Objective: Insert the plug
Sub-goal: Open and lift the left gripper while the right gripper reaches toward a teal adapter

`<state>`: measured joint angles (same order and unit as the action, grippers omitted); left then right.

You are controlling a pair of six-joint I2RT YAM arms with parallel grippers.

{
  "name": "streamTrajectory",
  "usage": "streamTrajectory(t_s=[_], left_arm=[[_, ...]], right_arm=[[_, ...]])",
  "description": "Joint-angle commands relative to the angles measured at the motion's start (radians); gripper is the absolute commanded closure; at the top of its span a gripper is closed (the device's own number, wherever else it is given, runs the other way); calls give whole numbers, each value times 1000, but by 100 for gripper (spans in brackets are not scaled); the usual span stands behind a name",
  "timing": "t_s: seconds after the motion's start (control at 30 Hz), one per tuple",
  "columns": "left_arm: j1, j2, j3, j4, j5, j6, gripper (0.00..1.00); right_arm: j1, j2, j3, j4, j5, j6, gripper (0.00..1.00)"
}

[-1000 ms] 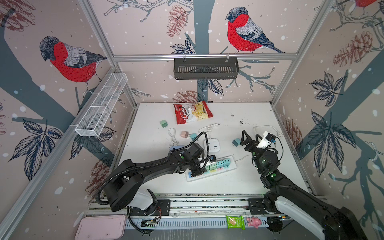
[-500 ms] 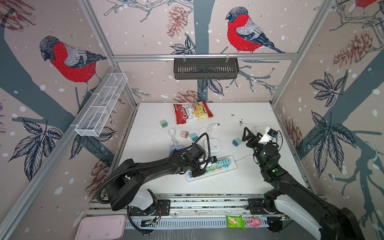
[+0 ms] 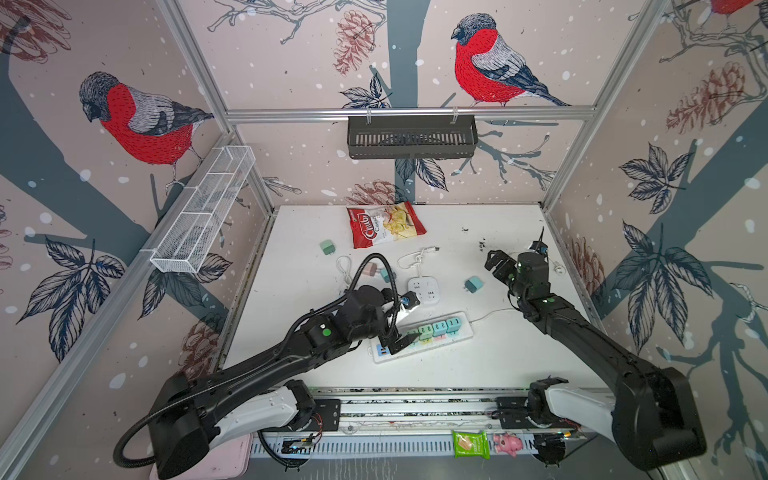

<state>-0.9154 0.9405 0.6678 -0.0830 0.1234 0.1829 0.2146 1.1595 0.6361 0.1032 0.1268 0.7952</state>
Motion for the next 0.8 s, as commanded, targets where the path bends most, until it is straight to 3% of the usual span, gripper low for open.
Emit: streamTrajectory(t_s=[0.0, 0.03, 0.17, 0.23, 0.3, 0.37, 0.47, 0.53, 0.6, 0.67, 0.7, 0.73, 0.77], left_arm=[[1, -112, -40, 235, -235, -287, 1], [5, -134, -38, 234, -291, -349, 1], [40, -165, -56, 264, -304, -439, 1], [48, -169, -83, 292, -368, -509, 1], [48, -153, -107, 324, -528, -614, 1], [48, -101, -71, 261, -704, -699, 1], [48, 29, 76, -21, -997, -926, 1], [46, 88, 153, -168, -1121, -1054, 1], [46, 87, 177, -225, -1201, -1083, 2], [66, 58, 126, -200, -1291, -1097, 2], [99, 39, 80, -156, -1284, -1091, 2], [132, 19, 29, -49, -1239, -1007, 2], [170, -7, -54, 129, -1137, -825, 2]], right_arm=[[-29, 3, 64, -171, -1, 131, 0], [-40, 0, 84, -200, -5, 142, 0], [-55, -21, 184, -357, 63, 162, 0], [-57, -43, 201, -379, 94, 127, 0], [-59, -81, 156, -289, 61, -12, 0], [-71, -116, 81, -188, -16, -41, 0], [-81, -122, 7, -123, -55, -26, 0], [-81, -82, 29, -136, -55, -37, 3], [-73, -38, 74, -198, -48, -37, 10], [-66, -1, 102, -247, -51, -28, 11], [-57, 15, 103, -252, -54, -18, 11], [-52, 26, 99, -250, -61, -9, 11], [-44, 38, 92, -244, -70, 4, 12]])
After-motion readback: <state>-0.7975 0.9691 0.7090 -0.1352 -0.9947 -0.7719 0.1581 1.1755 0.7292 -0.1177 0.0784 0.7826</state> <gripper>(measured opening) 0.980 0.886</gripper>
